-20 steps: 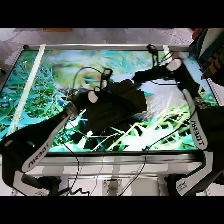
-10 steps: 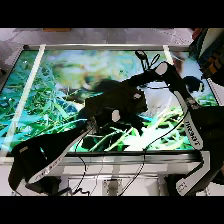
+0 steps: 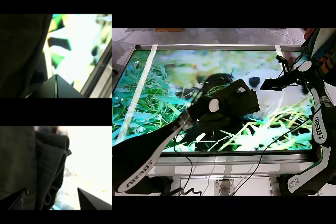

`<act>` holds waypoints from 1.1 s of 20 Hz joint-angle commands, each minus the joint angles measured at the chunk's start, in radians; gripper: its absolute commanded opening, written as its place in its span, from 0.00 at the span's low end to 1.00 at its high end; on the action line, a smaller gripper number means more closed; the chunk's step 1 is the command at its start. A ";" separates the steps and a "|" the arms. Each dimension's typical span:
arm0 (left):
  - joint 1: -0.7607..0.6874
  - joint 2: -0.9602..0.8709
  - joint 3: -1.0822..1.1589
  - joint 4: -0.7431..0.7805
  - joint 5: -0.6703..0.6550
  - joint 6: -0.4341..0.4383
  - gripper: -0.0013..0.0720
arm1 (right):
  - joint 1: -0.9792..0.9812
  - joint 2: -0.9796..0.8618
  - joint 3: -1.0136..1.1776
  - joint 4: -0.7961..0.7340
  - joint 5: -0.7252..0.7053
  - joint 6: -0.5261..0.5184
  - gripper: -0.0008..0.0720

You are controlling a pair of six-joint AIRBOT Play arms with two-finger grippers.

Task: Fold the clothes and pants, and hang the long-sleeved shirts on hangers.

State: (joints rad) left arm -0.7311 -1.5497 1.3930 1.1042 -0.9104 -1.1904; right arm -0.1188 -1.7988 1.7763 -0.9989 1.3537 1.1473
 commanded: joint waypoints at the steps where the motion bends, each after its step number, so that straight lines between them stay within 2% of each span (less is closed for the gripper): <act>1: 0.056 0.034 0.000 0.011 -0.049 -0.007 0.03 | 0.029 0.000 0.000 0.047 0.068 0.026 0.99; 3: 0.062 0.035 0.000 0.010 -0.057 -0.047 0.03 | 0.106 0.000 0.000 -0.022 0.043 0.020 0.99; 5: 0.061 0.035 -0.001 0.011 -0.071 -0.053 0.03 | 0.182 0.000 0.000 -0.116 0.031 0.056 0.99; 9: 0.062 0.035 -0.001 0.011 -0.097 -0.053 0.03 | 0.285 -0.015 0.000 -0.347 -0.053 0.245 0.97; 13: 0.062 0.035 -0.001 0.011 -0.151 -0.053 0.03 | 0.241 -0.072 0.000 -0.370 -0.035 0.348 0.97; 17: 0.062 0.035 -0.001 0.018 -0.165 -0.052 0.03 | 0.136 -0.105 0.000 -0.303 -0.013 0.409 0.97; 20: 0.062 0.034 -0.001 0.018 -0.164 -0.052 0.03 | 0.053 -0.153 0.000 -0.093 -0.010 0.401 0.95; 22: 0.062 0.034 -0.001 0.020 -0.164 -0.052 0.03 | 0.010 -0.201 0.000 0.098 0.017 0.351 0.95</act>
State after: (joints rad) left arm -0.6697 -1.5158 1.3926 1.1210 -1.0706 -1.2427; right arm -0.0467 -1.9491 1.7771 -1.1381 1.3422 1.5276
